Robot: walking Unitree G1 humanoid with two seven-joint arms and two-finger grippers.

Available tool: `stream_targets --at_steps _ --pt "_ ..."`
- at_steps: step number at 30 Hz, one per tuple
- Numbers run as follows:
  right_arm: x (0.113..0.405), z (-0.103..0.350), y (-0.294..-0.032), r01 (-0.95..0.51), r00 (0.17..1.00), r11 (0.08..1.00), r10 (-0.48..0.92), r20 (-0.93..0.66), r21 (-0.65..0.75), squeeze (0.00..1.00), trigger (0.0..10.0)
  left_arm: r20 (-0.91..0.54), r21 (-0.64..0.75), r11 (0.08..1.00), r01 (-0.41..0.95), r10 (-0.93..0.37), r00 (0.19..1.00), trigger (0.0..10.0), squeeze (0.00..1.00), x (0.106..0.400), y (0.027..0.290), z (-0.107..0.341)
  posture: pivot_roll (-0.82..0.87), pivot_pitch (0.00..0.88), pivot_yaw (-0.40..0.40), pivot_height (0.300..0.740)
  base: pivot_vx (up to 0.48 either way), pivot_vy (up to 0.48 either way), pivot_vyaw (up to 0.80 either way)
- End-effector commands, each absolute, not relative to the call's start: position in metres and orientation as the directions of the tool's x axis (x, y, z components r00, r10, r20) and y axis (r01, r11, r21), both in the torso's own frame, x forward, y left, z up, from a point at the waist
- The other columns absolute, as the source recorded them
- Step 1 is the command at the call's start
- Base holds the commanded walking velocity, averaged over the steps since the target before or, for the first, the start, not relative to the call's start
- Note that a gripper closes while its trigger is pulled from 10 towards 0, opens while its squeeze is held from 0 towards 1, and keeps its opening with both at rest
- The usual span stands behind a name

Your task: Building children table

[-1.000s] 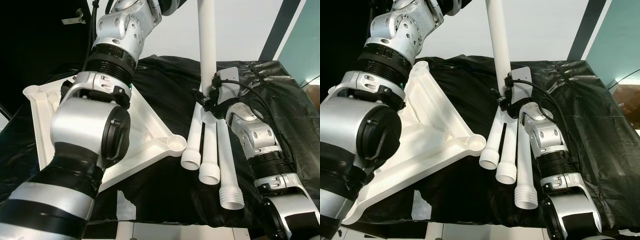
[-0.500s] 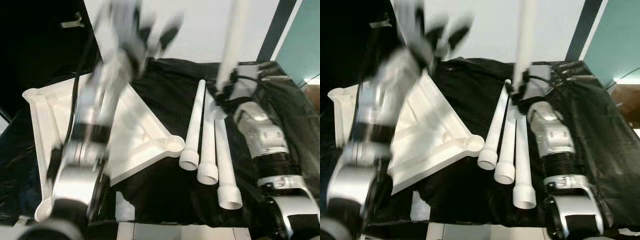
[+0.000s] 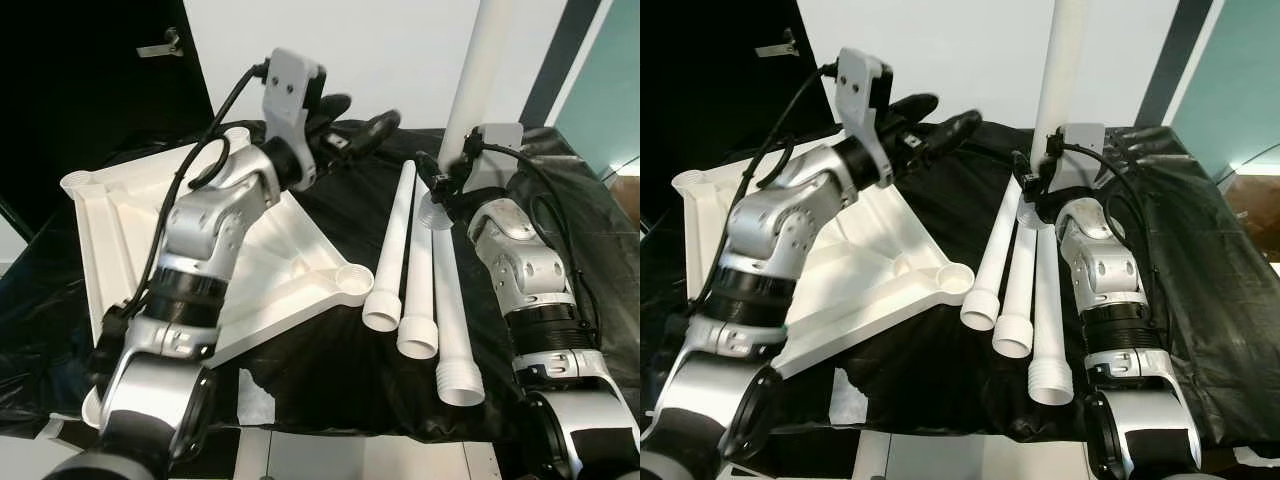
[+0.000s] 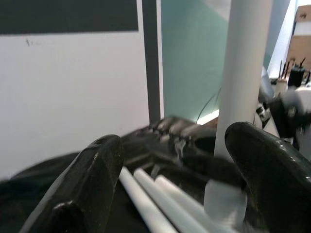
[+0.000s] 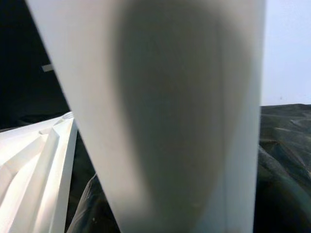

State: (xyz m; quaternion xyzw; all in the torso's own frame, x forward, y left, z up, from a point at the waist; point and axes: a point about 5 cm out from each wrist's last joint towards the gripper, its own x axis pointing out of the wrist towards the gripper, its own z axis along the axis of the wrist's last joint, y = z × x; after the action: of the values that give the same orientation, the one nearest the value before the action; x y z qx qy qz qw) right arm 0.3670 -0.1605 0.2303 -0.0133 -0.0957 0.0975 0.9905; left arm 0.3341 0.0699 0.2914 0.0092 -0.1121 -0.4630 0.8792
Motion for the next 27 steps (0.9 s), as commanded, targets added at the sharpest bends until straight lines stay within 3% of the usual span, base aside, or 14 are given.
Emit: stream_targets --at_steps 1,18,27 --pt "0.364 0.231 -0.158 -0.199 0.956 0.979 0.205 0.208 -0.051 0.0 10.0 0.147 0.128 0.625 0.77 -0.78 0.608 10.0 0.0 0.334 0.074 0.281 -0.03 0.0 0.025 0.74 0.0 0.0 0.0" --pt "0.353 0.209 -0.164 -0.237 0.947 0.971 0.236 0.217 -0.02 0.0 10.0 0.057 0.164 0.737 0.656 -0.671 0.74 10.0 0.0 0.323 0.12 0.243 0.0 0.0 0.002 0.74 0.0 0.0 0.0" --pt "0.352 0.205 -0.159 -0.284 0.932 0.958 0.283 0.228 -0.03 0.0 10.0 -0.007 0.223 0.683 0.695 -0.712 0.702 10.0 0.0 0.309 0.124 0.226 0.01 0.0 -0.014 0.74 0.0 0.0 0.0"
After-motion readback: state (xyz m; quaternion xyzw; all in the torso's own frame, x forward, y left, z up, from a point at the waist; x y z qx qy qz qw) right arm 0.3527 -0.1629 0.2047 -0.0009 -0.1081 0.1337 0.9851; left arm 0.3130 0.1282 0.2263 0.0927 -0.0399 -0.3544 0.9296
